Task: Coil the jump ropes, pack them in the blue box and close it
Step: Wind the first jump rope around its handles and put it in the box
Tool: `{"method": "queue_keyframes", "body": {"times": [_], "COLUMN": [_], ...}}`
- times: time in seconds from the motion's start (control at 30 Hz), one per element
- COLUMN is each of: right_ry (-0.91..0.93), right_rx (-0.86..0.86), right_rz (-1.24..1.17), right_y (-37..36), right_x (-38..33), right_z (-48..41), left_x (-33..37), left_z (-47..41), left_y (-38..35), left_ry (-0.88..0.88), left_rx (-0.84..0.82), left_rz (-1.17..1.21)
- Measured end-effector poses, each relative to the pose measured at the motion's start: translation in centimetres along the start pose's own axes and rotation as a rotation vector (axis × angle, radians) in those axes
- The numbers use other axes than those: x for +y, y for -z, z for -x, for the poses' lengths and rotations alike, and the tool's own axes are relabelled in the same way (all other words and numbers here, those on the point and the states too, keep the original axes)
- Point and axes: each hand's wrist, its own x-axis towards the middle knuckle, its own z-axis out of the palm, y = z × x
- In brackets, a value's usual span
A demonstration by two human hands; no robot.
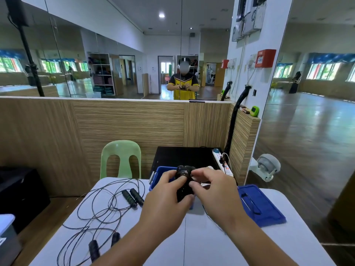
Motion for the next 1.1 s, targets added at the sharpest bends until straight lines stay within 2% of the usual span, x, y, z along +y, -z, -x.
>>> {"method": "queue_keyframes", "body": {"times": [0.13, 0.27, 0.53, 0.87, 0.97, 1.1], "right_ry": [0.049, 0.025, -0.093, -0.199, -0.152, 0.038], "right_rx": [0.022, -0.036, -0.169, -0.402, -0.447, -0.351], "right_rz": [0.113, 0.216, 0.245, 0.140, 0.175, 0.263], "right_y": [-0.5, -1.0, -0.9, 1.2, 1.8, 2.3], "right_x": [0.2, 0.4, 0.3, 0.0, 0.2, 0.5], "right_z": [0.1, 0.0, -0.2, -1.2, -1.5, -1.4], "left_x": [0.3, 0.4, -0.3, -0.4, -0.6, -0.6], "left_z": [0.4, 0.5, 0.1, 0.3, 0.1, -0.1], "left_y": [-0.5, -0.8, -1.6, -1.7, -1.6, -1.3], "left_ry": [0.007, 0.017, 0.004, -0.054, -0.079, -0.066], "left_rx": [-0.018, -0.018, -0.019, -0.065, -0.057, -0.066], "left_rz": [-0.070, -0.100, -0.040, -0.038, -0.047, -0.021]}}
